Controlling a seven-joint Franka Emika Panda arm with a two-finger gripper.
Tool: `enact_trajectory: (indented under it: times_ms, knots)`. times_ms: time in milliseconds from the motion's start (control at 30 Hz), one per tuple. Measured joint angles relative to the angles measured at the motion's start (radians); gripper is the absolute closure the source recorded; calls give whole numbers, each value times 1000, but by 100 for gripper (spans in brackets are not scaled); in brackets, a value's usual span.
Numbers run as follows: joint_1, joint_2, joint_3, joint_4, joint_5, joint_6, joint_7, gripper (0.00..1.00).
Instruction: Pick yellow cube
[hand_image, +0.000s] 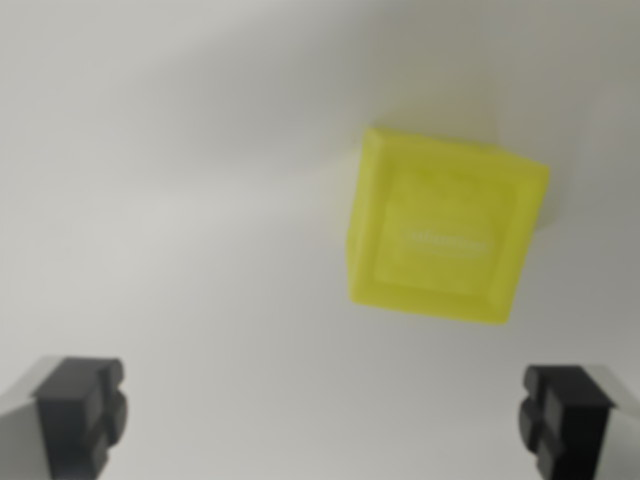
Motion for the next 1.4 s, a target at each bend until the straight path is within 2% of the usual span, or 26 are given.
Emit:
enact_trajectory:
  times_ms: [967, 1400]
  knots:
    - [-63, 118, 0, 33, 3, 97, 69, 0]
    - [-67, 167, 1, 45, 1, 135, 74, 0]
